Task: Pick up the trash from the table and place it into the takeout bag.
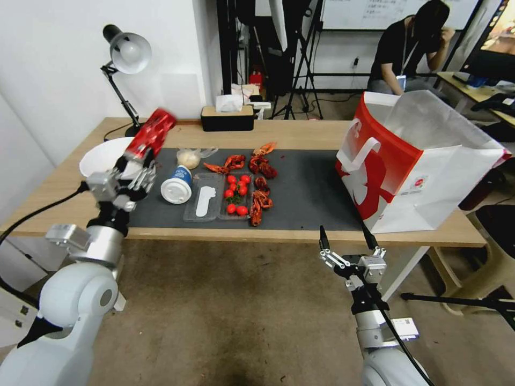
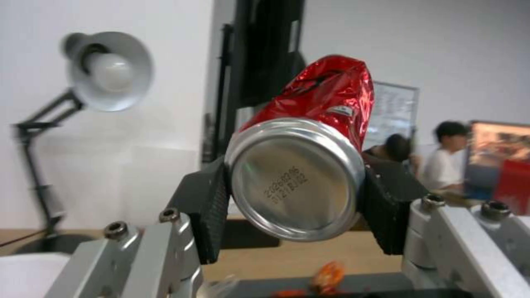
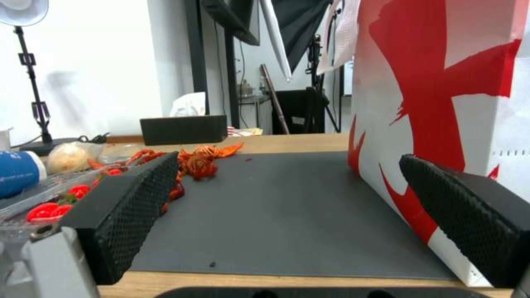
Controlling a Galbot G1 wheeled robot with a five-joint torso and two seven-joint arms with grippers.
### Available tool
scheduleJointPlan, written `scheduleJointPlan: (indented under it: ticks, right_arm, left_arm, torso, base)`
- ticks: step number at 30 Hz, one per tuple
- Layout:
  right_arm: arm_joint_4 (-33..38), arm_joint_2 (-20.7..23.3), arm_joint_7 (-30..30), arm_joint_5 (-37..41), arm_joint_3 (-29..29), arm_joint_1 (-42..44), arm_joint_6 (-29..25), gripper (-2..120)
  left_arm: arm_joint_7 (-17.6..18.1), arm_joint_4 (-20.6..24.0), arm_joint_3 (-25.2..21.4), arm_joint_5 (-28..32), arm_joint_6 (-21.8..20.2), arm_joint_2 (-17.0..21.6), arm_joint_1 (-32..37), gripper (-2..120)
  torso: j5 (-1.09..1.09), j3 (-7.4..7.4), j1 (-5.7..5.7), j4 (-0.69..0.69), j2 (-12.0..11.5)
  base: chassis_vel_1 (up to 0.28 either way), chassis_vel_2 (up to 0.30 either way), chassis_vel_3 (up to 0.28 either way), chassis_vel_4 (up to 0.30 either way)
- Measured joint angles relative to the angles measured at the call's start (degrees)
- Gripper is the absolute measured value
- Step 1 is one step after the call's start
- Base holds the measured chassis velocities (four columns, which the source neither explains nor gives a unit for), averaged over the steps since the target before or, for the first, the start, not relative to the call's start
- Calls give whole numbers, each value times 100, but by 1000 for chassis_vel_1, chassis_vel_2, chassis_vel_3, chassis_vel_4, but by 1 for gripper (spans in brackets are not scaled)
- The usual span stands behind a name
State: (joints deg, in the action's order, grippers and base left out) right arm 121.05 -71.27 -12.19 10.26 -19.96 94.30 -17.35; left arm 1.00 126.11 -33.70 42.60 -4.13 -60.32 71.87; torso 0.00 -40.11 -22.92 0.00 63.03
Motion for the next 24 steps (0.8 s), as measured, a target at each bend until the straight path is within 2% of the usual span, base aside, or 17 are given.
scheduleJointPlan:
  ticks: [1, 4, 9, 11, 12, 13, 14, 15, 17, 19, 22, 23, 24]
  right_arm:
    - [0, 0, 0, 0, 0, 0, 0, 100]
    - [-2, -22, 0, -49, 21, -4, 4, 100]
    - [-72, -26, -2, -116, 128, -107, 40, 100]
    - [-75, -66, -2, -178, 158, -89, 53, 100]
    - [-75, -66, -2, -178, 158, -89, 53, 100]
    - [-64, -87, -3, -204, 158, -63, 54, 100]
    - [-44, -104, -6, -226, 155, -39, 57, 100]
    - [-44, -104, -6, -226, 155, -39, 57, 100]
    - [12, -138, -12, -271, 139, 14, 64, 100]
    - [28, -151, -13, -286, 132, 37, 65, 100]
    - [47, -183, -16, -317, 100, 98, 65, 100]
    - [47, -183, -16, -317, 100, 98, 65, 100]
    - [47, -189, -17, -320, 87, 106, 64, 100]
  left_arm:
    - [0, 0, 0, 0, 0, 0, 0, 50]
    - [-168, -152, 291, 583, 112, 374, -360, 50]
    - [-218, -364, 590, 793, 163, 664, -785, 50]
    - [-219, -590, 1086, 910, 163, 776, -1407, 50]
    - [-219, -590, 1086, 910, 163, 776, -1407, 50]
    - [-212, -711, 1312, 917, 138, 795, -1731, 50]
    - [-212, -819, 1509, 918, 125, 803, -2025, 50]
    - [-212, -819, 1509, 918, 125, 803, -2025, 50]
    - [-218, -1054, 1937, 977, 101, 784, -2646, 50]
    - [-225, -1122, 2076, 998, 95, 752, -2831, 50]
    - [-250, -1266, 2617, 1001, 41, 549, -3359, 50]
    - [-250, -1266, 2617, 1001, 41, 549, -3359, 50]
    - [-255, -1302, 2813, 985, 8, 475, -3515, 50]
  torso:
    - [0, 0, 0, 0, 0]
    - [-2, 0, 0, -1, 0]
    - [-1, 0, 0, 4, 0]
    - [-2, 0, 0, 1, -1]
    - [-2, 0, 0, 1, -1]
    - [-1, 0, 0, -2, -1]
    - [0, 0, 0, -2, -1]
    - [0, 0, 0, -2, -1]
    - [0, 0, -1, -1, -1]
    - [1, 0, -1, 0, -1]
    - [-1, 0, -2, 1, -1]
    - [-1, 0, -2, 1, -1]
    - [0, 0, -1, 1, -1]
  base:
    - [0, 0, 0, 0]
    - [0, 0, 0, 0]
    - [0, 0, 0, 0]
    - [0, 0, 0, 0]
    - [0, 0, 0, 0]
    - [0, 0, 0, 0]
    - [0, 0, 0, 0]
    - [0, 0, 0, 0]
    - [0, 0, 0, 0]
    - [0, 0, 0, 0]
    - [0, 0, 0, 0]
    - [0, 0, 0, 0]
    - [0, 0, 0, 0]
